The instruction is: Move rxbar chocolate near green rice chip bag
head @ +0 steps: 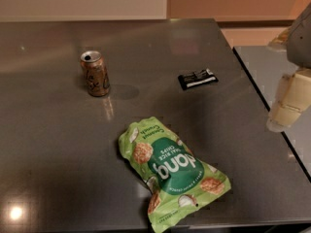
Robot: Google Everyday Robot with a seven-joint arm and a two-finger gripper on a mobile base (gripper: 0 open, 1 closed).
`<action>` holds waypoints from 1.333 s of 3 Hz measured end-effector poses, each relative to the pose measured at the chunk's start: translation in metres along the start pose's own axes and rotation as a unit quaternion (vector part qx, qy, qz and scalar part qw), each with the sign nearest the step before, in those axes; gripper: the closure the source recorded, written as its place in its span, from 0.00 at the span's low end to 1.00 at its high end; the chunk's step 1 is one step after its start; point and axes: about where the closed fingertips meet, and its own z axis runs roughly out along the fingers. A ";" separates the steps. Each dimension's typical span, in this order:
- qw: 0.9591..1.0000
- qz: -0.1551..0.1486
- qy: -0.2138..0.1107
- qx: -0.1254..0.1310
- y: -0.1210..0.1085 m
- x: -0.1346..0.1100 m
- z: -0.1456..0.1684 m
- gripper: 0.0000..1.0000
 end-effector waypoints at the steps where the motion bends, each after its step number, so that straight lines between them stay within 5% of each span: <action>1: 1.000 0.000 0.000 0.001 -0.001 0.000 0.000 0.00; 4: 0.999 -0.030 -0.025 -0.024 -0.074 -0.028 0.028 0.00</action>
Offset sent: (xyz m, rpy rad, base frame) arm 0.0417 -0.0028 -0.0059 -0.0138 0.0384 0.0236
